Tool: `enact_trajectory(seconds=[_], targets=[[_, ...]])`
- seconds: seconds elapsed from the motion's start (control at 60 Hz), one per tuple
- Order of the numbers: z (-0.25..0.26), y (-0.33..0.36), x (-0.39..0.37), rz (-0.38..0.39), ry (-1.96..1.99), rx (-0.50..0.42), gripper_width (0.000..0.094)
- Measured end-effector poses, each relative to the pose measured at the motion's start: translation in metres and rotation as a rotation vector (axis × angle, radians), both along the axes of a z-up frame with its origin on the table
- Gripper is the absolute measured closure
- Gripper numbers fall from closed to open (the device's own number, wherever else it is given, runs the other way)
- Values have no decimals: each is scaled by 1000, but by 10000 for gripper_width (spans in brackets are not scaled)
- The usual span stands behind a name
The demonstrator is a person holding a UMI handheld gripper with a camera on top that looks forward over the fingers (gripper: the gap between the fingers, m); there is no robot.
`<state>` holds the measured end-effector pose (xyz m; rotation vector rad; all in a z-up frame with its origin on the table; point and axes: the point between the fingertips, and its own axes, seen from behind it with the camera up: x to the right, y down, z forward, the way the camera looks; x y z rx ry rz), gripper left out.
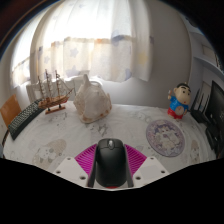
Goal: Arrange mouse
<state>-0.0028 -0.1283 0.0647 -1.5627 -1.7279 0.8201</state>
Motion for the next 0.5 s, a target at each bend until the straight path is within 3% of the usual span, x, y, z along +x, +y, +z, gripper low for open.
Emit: enact_trajectory(seconds=[0.117,0.233,0.333,0.5], targets=[[81,49,-38,-37,107,-53,494],[113,128,-83,-69,166,-30,496],[81,192,-116,-93,134,-2,497],[-30,257,-131,-119,4,6,494]])
